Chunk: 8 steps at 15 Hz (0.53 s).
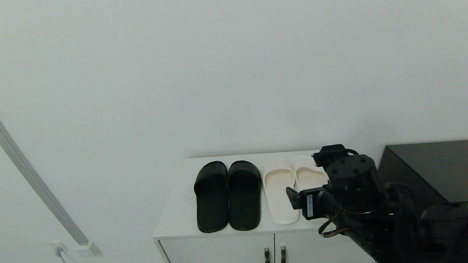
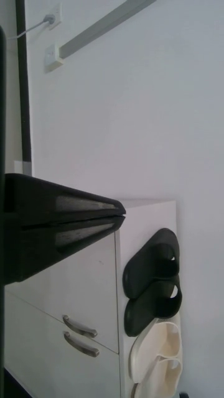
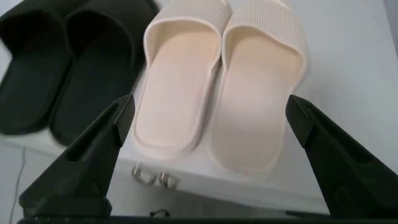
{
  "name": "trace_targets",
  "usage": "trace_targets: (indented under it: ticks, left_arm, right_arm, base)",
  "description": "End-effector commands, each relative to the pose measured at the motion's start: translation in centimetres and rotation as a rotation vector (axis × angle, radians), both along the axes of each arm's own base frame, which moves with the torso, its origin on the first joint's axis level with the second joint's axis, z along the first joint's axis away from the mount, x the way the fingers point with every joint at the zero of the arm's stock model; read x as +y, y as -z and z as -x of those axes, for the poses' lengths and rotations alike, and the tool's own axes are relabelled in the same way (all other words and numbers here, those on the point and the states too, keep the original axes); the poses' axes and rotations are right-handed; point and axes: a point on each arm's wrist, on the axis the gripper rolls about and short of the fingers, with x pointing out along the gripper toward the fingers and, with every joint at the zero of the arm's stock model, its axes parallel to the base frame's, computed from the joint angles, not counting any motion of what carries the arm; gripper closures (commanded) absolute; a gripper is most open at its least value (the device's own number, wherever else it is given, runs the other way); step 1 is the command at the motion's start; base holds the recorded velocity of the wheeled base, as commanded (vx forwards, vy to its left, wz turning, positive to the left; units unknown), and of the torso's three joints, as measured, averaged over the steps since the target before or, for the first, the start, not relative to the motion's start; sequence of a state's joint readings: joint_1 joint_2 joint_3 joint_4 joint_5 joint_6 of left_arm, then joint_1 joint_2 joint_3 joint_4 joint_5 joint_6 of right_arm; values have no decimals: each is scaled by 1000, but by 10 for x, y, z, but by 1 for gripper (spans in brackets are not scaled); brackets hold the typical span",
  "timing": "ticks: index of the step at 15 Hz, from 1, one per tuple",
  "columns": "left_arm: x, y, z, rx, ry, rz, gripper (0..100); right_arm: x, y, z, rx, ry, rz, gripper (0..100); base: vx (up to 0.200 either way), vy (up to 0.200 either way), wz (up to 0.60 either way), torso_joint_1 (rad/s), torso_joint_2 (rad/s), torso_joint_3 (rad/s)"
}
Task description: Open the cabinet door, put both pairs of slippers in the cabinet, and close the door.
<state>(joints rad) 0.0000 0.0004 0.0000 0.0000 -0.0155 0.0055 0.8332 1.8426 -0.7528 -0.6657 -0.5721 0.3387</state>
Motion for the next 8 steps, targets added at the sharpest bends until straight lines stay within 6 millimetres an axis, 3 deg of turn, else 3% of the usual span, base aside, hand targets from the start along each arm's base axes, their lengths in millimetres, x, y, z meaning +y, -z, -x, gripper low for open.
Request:
trace_targets:
  ticks: [1,8]
  left_arm:
    - [0,0,0,1,0,-1,100]
    - [0,0,0,1,0,1,100]
  right_arm:
    - [19,30,-19,9,28,29,0]
    - [36,55,-72,-19,152,34,0]
  base:
    - [0,0,0,0,0,0]
    - [0,0,0,0,0,0]
